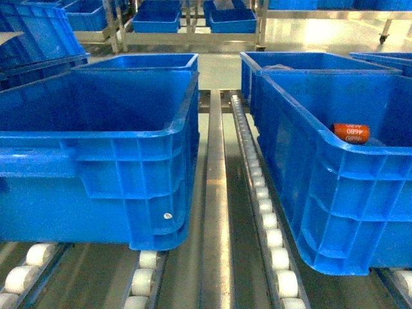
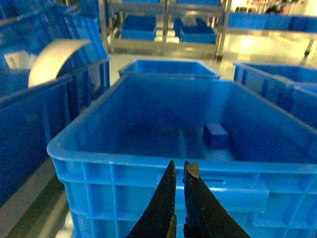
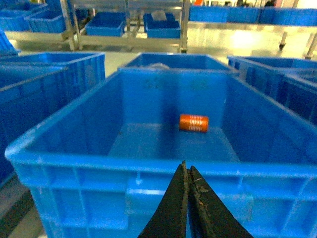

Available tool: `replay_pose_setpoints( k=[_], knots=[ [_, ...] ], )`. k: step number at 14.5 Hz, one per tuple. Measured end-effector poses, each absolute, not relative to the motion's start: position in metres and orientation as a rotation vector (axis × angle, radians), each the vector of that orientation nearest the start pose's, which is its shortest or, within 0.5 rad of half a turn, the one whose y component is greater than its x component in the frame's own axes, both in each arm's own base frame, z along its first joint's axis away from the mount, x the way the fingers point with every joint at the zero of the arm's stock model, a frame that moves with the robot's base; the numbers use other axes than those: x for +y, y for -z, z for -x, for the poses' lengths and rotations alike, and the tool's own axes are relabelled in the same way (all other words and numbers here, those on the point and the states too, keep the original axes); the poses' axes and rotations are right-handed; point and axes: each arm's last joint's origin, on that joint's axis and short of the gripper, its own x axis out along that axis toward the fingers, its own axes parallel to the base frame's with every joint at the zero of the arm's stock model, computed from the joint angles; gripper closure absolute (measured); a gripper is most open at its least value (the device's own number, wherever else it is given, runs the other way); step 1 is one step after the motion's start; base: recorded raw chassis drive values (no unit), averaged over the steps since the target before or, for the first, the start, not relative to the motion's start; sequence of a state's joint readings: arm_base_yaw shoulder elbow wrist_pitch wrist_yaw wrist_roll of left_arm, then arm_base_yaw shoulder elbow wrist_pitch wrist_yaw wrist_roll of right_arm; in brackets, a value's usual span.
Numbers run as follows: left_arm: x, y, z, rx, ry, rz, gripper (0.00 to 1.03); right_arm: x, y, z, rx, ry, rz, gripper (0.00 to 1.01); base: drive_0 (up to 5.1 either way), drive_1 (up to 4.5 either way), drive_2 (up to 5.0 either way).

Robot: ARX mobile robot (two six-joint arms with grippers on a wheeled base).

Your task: Sort blue parts and orange caps into right shelf containers

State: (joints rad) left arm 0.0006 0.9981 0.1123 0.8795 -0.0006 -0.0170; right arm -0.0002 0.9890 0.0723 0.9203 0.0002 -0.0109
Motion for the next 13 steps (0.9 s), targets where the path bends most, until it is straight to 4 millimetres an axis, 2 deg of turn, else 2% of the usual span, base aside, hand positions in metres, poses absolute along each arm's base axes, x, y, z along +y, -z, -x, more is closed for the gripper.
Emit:
replay_pose_setpoints(
  k=[1,2,7,13],
  knots=[
    [0.0,-0.168,-0.169,-0.012,-0.001,0.017,1.01,0.0,-0.158,-0.161,0.043,0.0,0.011,0.99,0.0,0.0,0.0],
    [0.0,-0.158,-0.162,0.045,-0.002,0.017,1.01,0.0,-0.159,-0.155,0.029,0.0,0.011,0.99,0.0,0.0,0.0],
    [0.0,-0.163,-0.14,0.016,-0.002,0.017,1.01,0.0,-0.167,-0.136,0.0,0.0,0.011,0.99,0.0,0.0,0.0],
    [0.0,-0.17,-0.123,-0.009,-0.001,0.017,1.01,0.0,-0.171,-0.121,-0.014,0.0,0.011,0.99,0.0,0.0,0.0]
  ],
)
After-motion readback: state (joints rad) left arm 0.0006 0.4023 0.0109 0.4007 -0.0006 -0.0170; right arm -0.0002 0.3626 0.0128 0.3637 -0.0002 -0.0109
